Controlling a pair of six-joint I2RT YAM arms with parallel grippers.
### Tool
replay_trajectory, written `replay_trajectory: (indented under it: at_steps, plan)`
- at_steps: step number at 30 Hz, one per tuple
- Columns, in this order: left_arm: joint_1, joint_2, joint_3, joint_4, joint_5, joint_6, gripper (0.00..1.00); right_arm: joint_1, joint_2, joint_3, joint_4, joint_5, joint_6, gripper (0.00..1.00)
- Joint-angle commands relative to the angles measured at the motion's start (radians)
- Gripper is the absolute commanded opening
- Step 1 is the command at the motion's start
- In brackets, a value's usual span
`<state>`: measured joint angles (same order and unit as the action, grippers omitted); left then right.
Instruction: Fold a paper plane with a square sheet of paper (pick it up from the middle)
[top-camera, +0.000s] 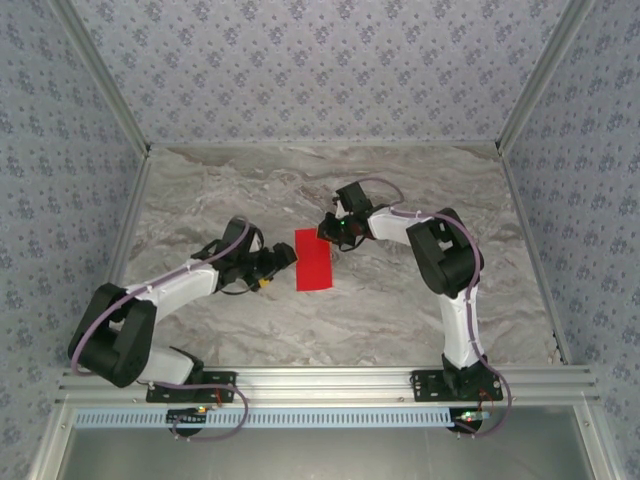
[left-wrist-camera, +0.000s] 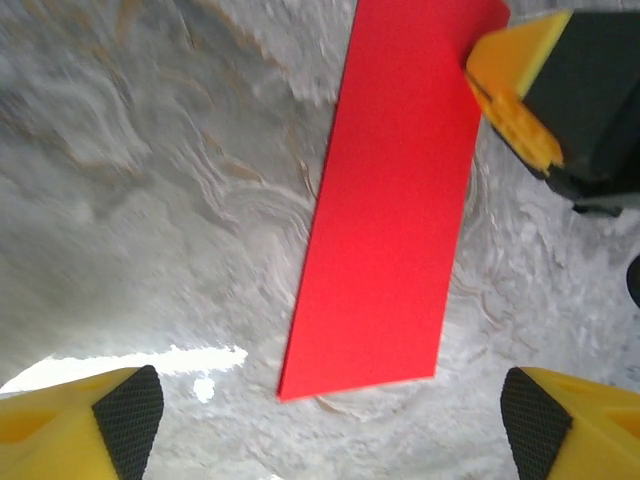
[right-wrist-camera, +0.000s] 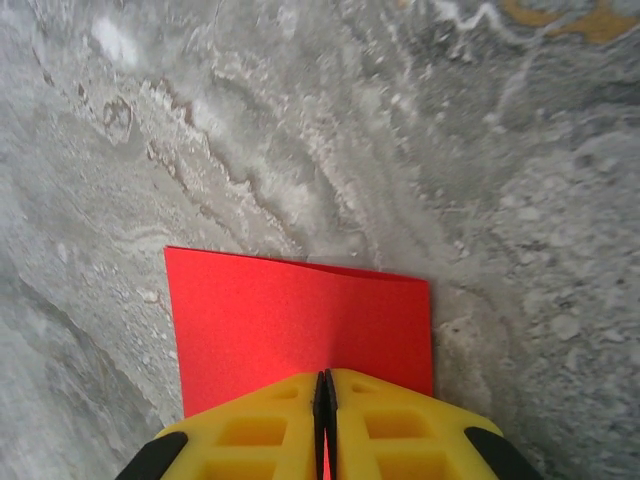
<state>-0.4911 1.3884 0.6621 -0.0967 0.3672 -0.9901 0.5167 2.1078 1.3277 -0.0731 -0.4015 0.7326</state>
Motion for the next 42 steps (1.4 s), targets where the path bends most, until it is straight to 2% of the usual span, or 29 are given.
replay_trajectory:
  at_steps: [1,9,19,23,42]
  plan:
    - [-0.025,-0.005,-0.026,0.065,0.069,-0.089,0.87,-0.023,0.040,-0.043,-0.005,-0.011,0.075,0.13]
    - [-0.081,0.028,-0.036,0.110,0.079,-0.168,0.76,-0.034,0.041,-0.072,0.027,-0.045,0.137,0.13]
    - [-0.084,0.112,-0.005,0.144,0.086,-0.190,0.68,-0.045,0.041,-0.093,0.042,-0.054,0.149,0.12]
    - [-0.092,0.127,0.007,0.148,0.095,-0.187,0.61,-0.047,0.041,-0.099,0.046,-0.060,0.152,0.12]
    - [-0.106,0.169,0.032,0.111,0.081,-0.168,0.63,-0.040,0.040,-0.098,0.036,-0.056,0.141,0.10]
